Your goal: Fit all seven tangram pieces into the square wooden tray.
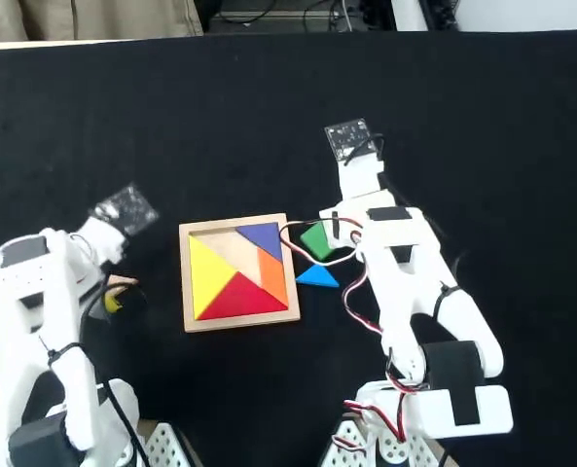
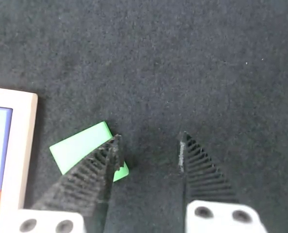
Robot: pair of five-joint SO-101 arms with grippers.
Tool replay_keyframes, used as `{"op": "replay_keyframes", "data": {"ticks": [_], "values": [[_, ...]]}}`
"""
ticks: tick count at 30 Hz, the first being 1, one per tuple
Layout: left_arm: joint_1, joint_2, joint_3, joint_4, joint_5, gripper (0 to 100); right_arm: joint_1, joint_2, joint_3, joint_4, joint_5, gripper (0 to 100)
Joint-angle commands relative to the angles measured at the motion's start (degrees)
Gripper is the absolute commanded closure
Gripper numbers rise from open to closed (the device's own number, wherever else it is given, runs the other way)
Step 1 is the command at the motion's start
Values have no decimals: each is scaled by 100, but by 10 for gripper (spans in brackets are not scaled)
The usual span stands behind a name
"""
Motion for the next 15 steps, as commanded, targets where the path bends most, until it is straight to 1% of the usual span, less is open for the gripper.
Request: {"op": "replay_keyframes", "data": {"ticks": [1, 5, 9, 11, 13, 15], "values": [[180, -158, 382, -958, -466, 714, 114, -31, -22, -132, 88, 808], [488, -149, 409, -1336, -527, 713, 114, -31, -22, -132, 290, 808], [576, 185, 365, -1547, -1073, 713, 114, -31, 4, -264, 299, 808], [558, 554, 145, -1565, -1099, 713, 114, -31, 4, -281, 299, 808], [479, 1020, -224, -1468, -1064, 713, 114, -31, 4, -281, 299, 808], [365, 1451, -716, -1020, -1046, 713, 114, -31, 4, -281, 299, 808]]}}
